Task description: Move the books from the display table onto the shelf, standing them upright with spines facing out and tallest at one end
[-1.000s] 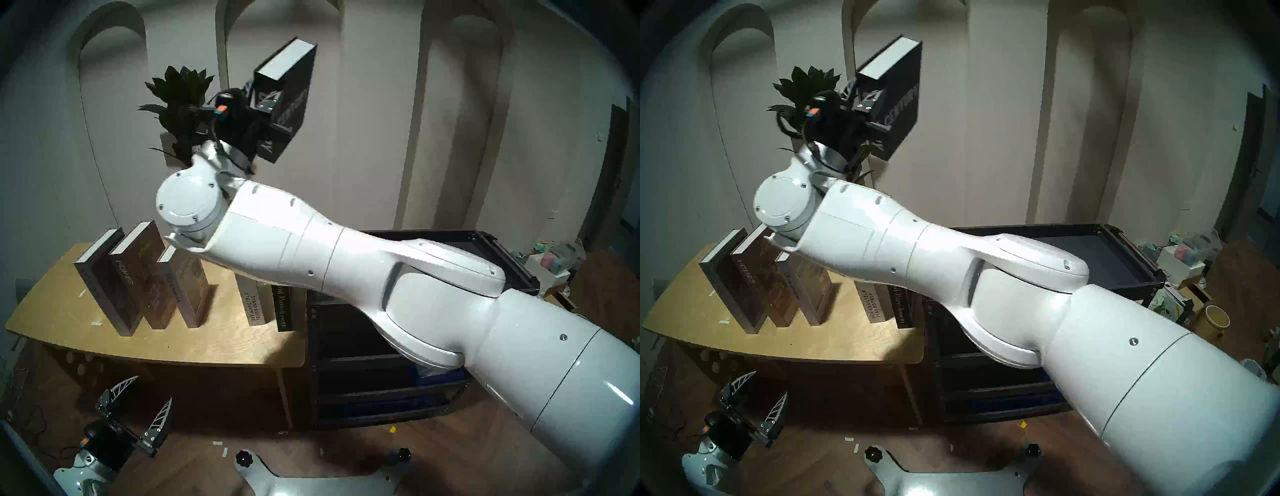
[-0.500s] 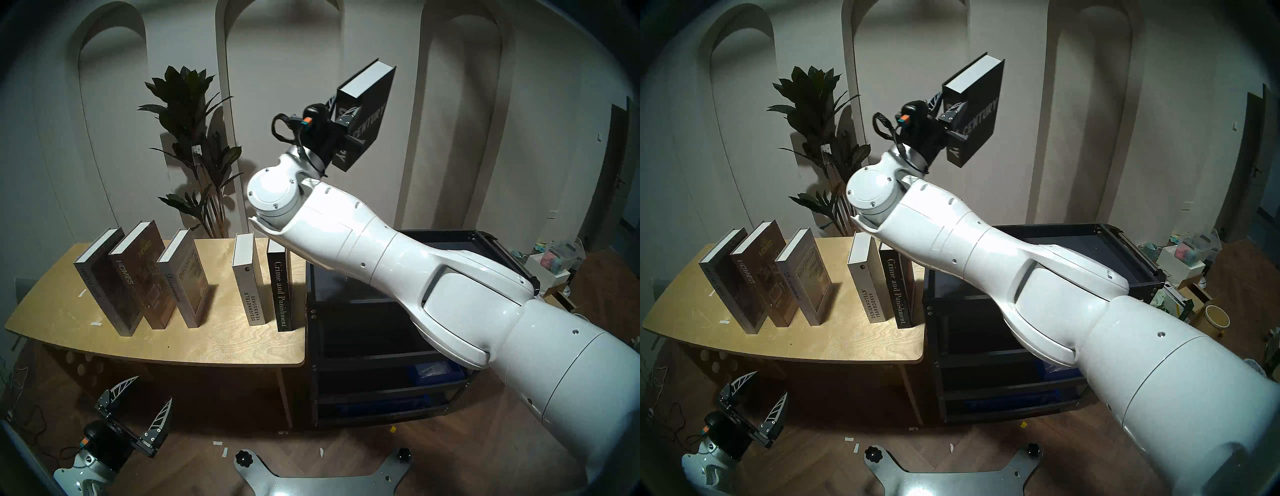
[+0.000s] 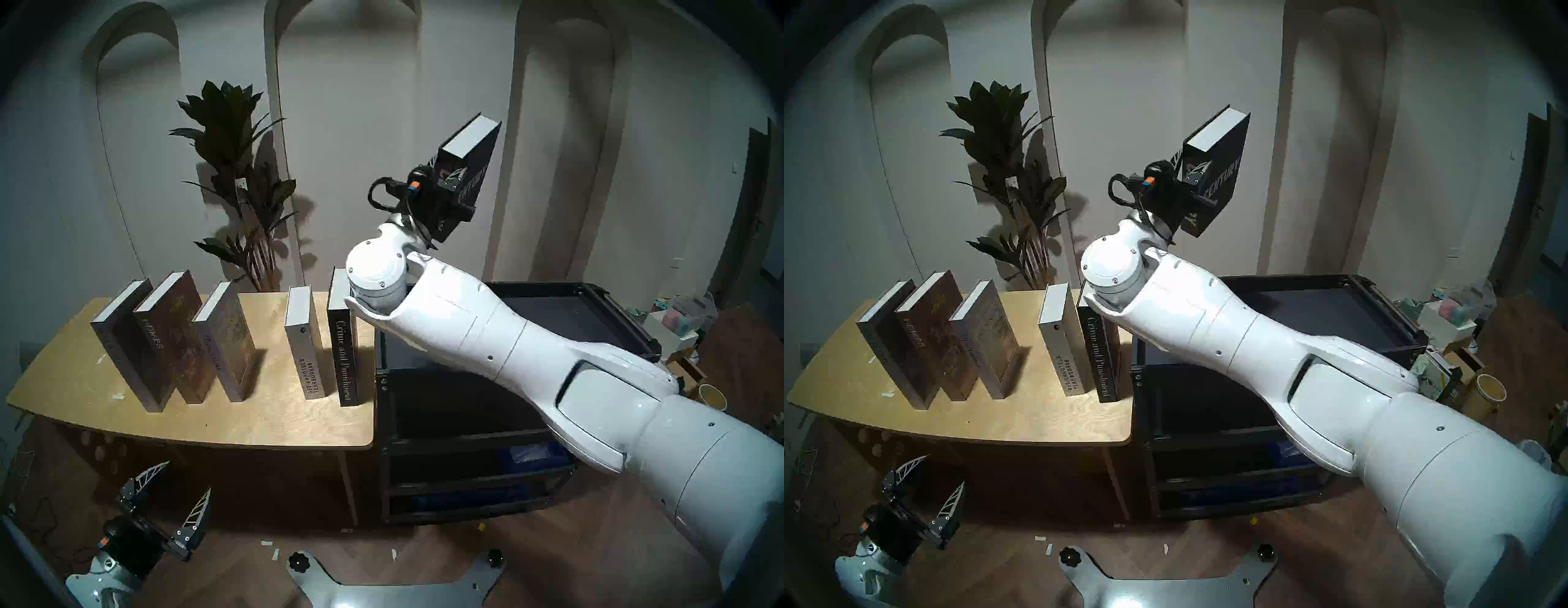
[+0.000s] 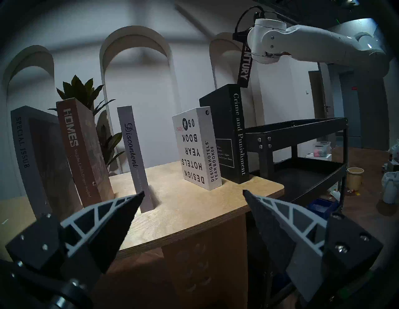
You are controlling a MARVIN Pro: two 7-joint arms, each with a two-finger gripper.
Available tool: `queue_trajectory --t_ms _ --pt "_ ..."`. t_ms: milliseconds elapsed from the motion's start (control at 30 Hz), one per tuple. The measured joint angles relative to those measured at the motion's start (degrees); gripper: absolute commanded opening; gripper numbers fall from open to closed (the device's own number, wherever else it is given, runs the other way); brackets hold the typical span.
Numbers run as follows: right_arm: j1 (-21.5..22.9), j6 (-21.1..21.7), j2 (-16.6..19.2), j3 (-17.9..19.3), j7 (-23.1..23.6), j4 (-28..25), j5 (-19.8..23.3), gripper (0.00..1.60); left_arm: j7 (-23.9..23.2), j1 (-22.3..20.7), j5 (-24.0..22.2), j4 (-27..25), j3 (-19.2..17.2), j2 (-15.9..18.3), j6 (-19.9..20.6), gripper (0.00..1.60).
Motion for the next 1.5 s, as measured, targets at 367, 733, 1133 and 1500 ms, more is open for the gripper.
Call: queue_trajectory --t_ms 367,733,1133,1500 --pt "-1.28 2.74 7.37 4.79 3.5 -4.55 5.07 0.0 -0.07 -0.08 0.0 0.07 0.0 0.0 0.0 1.6" --pt "-3.17 7.46 15.05 5.9 13.22 -12.58 13.15 0.0 -0.13 -0.22 0.0 0.07 0.0 0.0 0.0 1.6" --pt "-5.15 13.58 22.64 8.54 24.35 -19.48 22.85 0.0 -0.18 -0.29 0.0 0.05 -0.02 -0.01 0.0 1.6" --pt "-8.34 21.42 30.38 13.68 33.58 -26.57 29.83 0.0 -0.21 -0.33 0.0 0.01 -0.04 -0.03 0.0 1.6"
